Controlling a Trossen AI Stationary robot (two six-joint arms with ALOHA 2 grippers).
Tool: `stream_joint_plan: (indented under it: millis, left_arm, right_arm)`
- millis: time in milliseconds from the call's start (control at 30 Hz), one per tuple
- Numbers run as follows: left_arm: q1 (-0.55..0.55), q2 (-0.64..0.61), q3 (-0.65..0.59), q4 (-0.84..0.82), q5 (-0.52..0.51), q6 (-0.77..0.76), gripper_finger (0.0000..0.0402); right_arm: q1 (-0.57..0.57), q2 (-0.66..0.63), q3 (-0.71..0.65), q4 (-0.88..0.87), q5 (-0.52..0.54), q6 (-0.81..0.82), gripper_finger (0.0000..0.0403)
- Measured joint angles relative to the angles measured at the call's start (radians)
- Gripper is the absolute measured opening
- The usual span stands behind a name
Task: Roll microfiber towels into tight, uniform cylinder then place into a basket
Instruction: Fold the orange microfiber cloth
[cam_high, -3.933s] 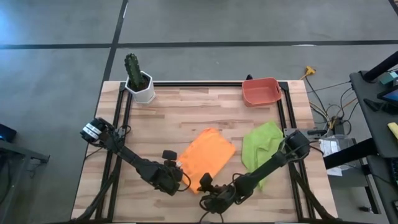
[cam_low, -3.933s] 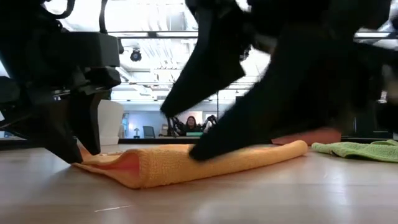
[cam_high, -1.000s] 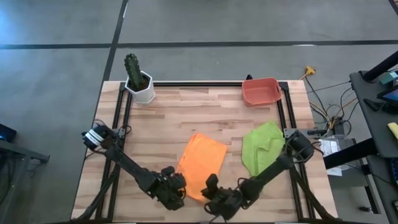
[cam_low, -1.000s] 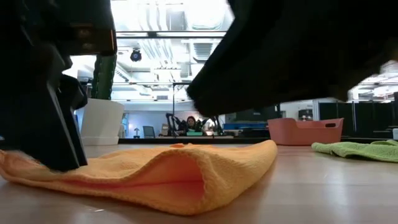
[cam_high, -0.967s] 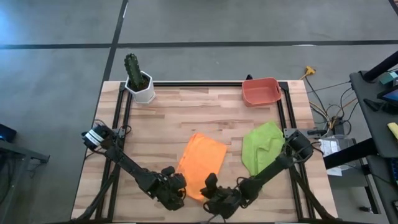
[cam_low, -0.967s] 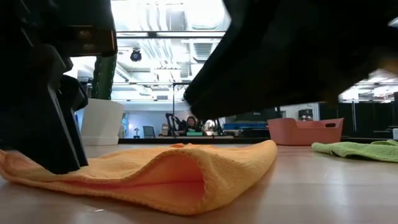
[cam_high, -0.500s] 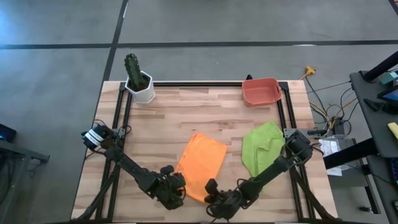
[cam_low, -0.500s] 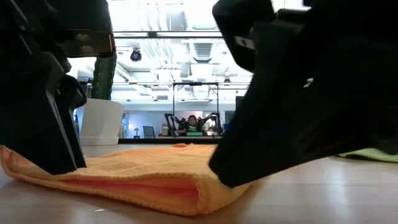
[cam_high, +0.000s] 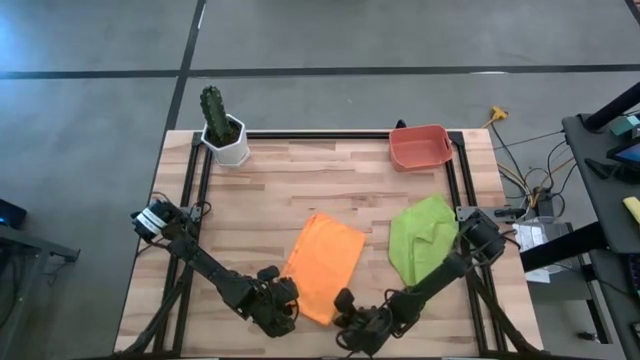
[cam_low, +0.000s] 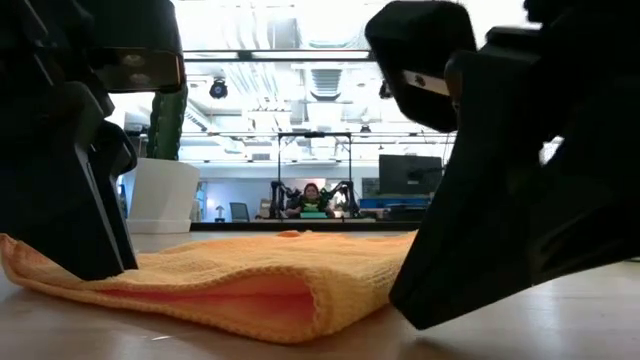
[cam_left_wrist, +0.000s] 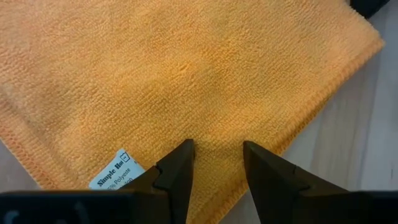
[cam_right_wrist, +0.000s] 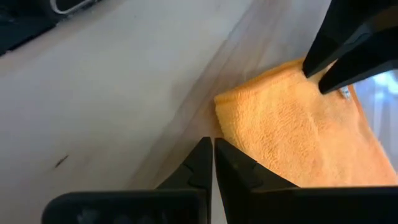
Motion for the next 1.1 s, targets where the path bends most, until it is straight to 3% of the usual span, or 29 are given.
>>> stream_joint_plan:
  millis: [400, 833, 967, 1100]
  left_arm:
    - [-0.003, 0.0, 0.0, 0.0, 0.005, 0.006, 0.0128]
    - [-0.04, 0.0, 0.003, -0.002, -0.048, 0.182, 0.0128]
    - [-0.039, 0.0, 0.003, -0.001, -0.055, 0.182, 0.0128]
    - [-0.039, 0.0, 0.003, -0.001, -0.062, 0.182, 0.0128]
  right_arm:
    - [0.008, -0.008, 0.005, 0.038, -0.043, -0.099, 0.0017]
    - [-0.036, -0.009, 0.005, 0.07, -0.061, -0.133, 0.0159]
    - [-0.038, -0.007, 0.006, 0.104, -0.061, -0.167, 0.0169]
    - [-0.039, 0.011, 0.008, 0.125, -0.061, -0.212, 0.0153]
